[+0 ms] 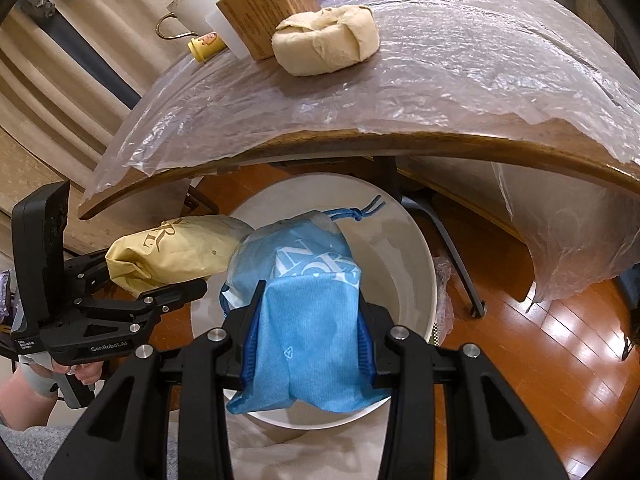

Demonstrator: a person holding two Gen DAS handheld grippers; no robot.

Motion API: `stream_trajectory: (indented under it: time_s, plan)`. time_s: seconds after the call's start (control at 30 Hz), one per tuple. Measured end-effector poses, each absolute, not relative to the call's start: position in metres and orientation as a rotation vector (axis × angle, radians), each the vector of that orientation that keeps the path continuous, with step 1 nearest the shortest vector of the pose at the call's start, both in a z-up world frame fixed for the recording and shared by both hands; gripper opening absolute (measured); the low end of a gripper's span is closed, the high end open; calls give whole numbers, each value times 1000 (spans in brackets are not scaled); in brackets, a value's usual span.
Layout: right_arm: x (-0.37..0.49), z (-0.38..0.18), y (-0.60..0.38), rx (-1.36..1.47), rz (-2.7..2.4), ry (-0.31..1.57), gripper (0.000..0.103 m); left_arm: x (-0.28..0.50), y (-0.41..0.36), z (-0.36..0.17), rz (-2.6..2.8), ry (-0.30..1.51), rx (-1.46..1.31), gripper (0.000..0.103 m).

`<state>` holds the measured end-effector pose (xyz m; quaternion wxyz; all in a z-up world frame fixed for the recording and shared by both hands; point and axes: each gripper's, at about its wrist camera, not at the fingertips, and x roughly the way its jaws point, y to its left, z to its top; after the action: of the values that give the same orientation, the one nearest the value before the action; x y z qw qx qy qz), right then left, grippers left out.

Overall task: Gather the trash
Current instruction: 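Open the left tool over the bucket while the right tool releases the blue bag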

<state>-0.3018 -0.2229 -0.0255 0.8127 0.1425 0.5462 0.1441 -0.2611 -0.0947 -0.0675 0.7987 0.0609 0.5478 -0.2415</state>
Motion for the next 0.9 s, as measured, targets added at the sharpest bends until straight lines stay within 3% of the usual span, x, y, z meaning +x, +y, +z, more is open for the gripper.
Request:
stream_trajectory:
  time_s: [0.7,0.77,0.8,0.83,0.9]
  plan:
    - [-287,-41,-216,285,315,1205,39,-257,-99,-80,-518,1190,163,57]
    - [-286,-42,-216,287,303,1212,47,-257,-100,-79,-516,1186,168,57]
    - [-285,-43,-217,295,294,1210,57,-256,-99,-79,-513,1184,170,57]
    - [-285,-42,-218,301,291,1202,67,-256,-98,-78,-512,1185,171,60]
    - [-285,-41,-219,303,285,1193,73,-255,-97,-77,-502,1188,173,71]
